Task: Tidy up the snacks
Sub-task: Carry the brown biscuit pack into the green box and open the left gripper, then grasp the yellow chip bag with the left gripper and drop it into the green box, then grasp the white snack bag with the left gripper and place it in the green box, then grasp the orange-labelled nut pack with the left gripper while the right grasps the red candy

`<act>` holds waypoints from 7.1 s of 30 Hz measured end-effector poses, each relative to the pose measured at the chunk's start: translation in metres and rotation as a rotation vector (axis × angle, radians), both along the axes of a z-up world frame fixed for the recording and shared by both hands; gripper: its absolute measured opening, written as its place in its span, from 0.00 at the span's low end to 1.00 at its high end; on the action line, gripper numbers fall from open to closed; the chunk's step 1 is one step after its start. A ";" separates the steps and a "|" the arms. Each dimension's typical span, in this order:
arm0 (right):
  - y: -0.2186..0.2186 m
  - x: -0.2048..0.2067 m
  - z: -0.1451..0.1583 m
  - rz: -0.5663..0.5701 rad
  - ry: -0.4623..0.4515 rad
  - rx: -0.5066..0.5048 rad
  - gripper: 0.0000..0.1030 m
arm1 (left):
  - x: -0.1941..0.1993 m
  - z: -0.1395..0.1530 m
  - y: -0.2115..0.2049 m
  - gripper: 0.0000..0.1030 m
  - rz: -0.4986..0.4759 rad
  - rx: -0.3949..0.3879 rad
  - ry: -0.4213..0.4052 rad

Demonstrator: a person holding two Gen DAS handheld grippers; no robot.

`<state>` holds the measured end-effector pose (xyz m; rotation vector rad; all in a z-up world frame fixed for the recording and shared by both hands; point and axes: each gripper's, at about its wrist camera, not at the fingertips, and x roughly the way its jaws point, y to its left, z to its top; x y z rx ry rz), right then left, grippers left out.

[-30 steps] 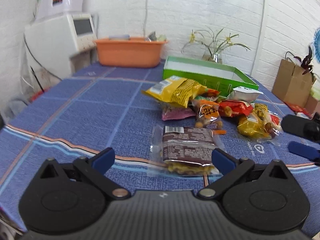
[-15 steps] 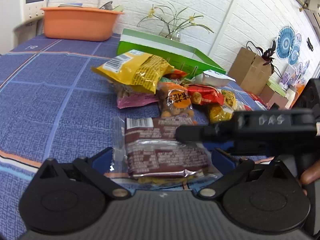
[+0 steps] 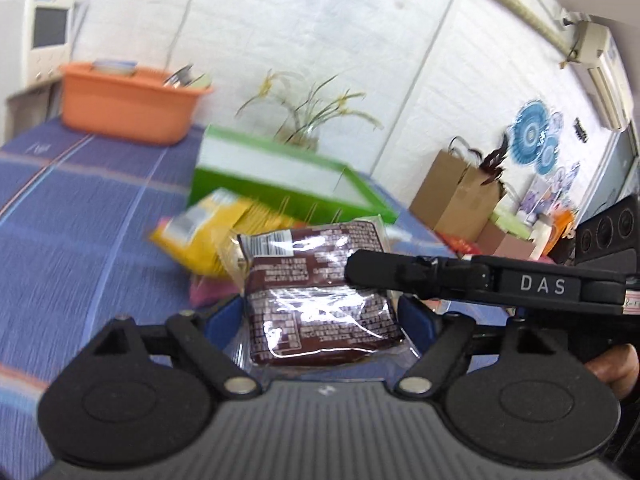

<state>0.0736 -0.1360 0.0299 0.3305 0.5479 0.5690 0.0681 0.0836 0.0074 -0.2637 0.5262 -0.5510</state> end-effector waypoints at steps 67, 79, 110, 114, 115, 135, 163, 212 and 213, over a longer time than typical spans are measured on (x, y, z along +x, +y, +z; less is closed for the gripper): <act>0.032 0.123 -0.041 0.072 0.274 0.087 0.61 | 0.099 -0.040 0.017 0.69 0.013 0.066 0.057; 0.019 0.086 -0.001 0.131 0.043 0.121 0.50 | 0.060 -0.002 0.010 0.59 0.034 0.076 -0.102; -0.126 0.151 -0.019 -0.355 0.044 0.377 1.00 | 0.213 0.012 -0.102 0.75 0.041 0.044 -0.014; -0.120 0.128 -0.007 -0.386 0.038 0.254 1.00 | 0.208 0.020 -0.087 0.76 0.073 0.063 -0.020; -0.119 0.123 -0.004 -0.397 0.036 0.239 1.00 | 0.206 0.022 -0.085 0.77 0.066 0.062 -0.014; -0.110 0.145 -0.042 -0.247 0.463 0.182 1.00 | 0.172 -0.025 -0.162 0.80 -0.189 0.227 0.099; -0.038 0.134 0.067 -0.023 -0.072 0.057 0.97 | 0.132 0.078 -0.104 0.75 0.000 0.214 -0.299; -0.101 -0.027 -0.054 -0.497 0.077 0.051 1.00 | 0.069 -0.043 -0.077 0.97 0.222 0.427 -0.016; -0.097 -0.024 -0.057 -0.484 0.090 0.047 1.00 | 0.072 -0.047 -0.080 0.97 0.211 0.433 -0.004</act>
